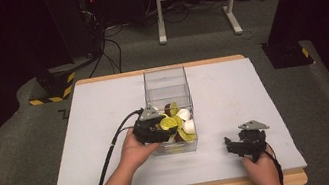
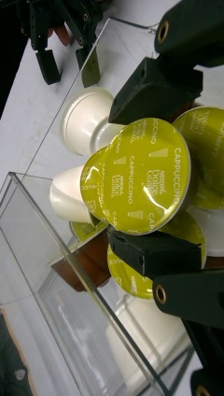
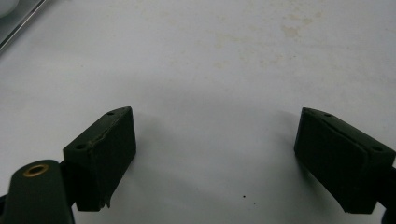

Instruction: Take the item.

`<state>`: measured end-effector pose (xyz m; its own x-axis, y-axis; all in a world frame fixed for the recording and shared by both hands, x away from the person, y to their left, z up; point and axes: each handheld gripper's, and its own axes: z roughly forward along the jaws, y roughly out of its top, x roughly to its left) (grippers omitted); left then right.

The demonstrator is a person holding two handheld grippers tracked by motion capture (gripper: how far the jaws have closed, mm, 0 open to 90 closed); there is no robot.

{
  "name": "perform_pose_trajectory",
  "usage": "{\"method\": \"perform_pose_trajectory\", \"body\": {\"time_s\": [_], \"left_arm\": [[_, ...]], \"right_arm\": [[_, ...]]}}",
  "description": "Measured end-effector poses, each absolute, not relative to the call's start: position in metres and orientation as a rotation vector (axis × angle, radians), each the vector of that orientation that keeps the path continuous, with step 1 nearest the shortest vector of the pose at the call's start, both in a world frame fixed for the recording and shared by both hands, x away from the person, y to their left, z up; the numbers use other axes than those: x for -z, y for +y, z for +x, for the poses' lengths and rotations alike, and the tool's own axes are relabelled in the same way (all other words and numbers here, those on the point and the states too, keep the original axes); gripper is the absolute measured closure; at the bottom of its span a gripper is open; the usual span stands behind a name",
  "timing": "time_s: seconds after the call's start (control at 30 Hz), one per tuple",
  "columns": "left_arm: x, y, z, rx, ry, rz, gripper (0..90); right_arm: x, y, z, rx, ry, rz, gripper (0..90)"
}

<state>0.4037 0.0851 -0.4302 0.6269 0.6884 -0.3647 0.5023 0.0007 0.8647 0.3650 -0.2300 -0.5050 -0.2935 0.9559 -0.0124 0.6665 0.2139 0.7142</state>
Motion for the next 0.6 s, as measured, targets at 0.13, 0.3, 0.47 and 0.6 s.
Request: {"method": "perform_pose_trajectory", "body": {"time_s": [0.13, 0.3, 0.47, 0.6], "left_arm": [[0.427, 0.089, 0.399, -0.192, 0.995, 1.621, 37.5], [0.424, 0.094, 0.398, -0.194, 1.009, 1.589, 37.5], [0.421, 0.096, 0.396, -0.197, 1.002, 1.576, 37.5], [0.417, 0.098, 0.394, -0.193, 1.0, 1.55, 37.5]], "right_arm": [[0.505, -0.23, 0.365, -0.845, 2.038, 1.498, 12.9], [0.505, -0.23, 0.365, -0.847, 2.039, 1.495, 12.8], [0.505, -0.23, 0.365, -0.847, 2.039, 1.495, 12.8], [0.505, -0.23, 0.365, -0.846, 2.039, 1.497, 12.9]]}}
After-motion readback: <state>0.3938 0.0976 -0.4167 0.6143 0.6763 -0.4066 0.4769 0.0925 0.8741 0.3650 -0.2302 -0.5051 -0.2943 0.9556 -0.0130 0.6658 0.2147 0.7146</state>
